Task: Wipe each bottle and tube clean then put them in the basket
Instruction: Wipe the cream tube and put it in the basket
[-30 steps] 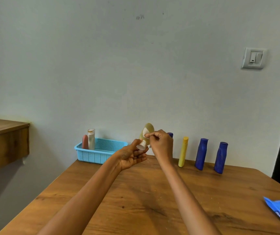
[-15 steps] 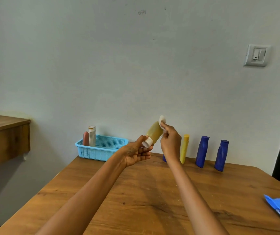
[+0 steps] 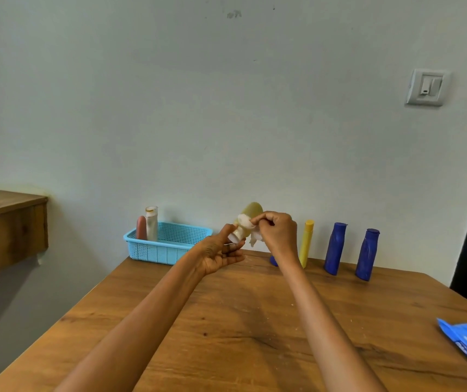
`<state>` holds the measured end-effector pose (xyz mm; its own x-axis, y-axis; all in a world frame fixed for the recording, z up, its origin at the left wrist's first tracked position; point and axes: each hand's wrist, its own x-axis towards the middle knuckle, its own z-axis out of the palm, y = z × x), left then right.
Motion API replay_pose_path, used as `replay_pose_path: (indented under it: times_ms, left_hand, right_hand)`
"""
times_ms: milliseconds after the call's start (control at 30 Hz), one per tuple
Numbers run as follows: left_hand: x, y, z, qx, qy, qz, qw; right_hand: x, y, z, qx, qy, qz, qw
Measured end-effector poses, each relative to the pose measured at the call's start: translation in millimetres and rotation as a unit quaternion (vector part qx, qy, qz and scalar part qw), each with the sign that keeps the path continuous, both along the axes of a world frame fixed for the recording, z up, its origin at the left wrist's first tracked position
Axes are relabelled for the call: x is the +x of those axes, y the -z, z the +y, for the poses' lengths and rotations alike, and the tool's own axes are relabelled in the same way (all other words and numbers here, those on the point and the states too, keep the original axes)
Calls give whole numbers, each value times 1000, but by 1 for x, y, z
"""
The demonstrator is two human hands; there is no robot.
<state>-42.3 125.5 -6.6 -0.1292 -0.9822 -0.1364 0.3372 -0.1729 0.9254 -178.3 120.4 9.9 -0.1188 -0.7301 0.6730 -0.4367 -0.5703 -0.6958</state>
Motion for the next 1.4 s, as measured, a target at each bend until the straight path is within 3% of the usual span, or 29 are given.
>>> replay_pose_path:
  times_ms: [133,333,500,767,1000,1233,1400]
  left_hand:
    - [0,0,0,5,29,4,1000]
    - [-7,-4,2,-13,25,-7,1000]
    - [-5,-13,0,-29,-29,28,999]
    - [10,-8,-6,-2,-58,63,996]
    - [11,-7,-1,21,11,25,999]
    - [-6,-6,1,0,28,-25,999]
    - [-8,-7,0,-2,-6,-6,1000]
  right_hand:
    - [-9,3,-8,4,39,-136,990]
    - [7,11,-5,7,61,-13,998]
    - [25,14,-2,-56,52,-30,997]
    - [32,19,6,-23,-19,-27,999]
    - [6,9,-8,-43,49,-183,981]
    - [0,12,-17,48,15,-28,998]
    - [20,19,-13,-17,48,-21,999]
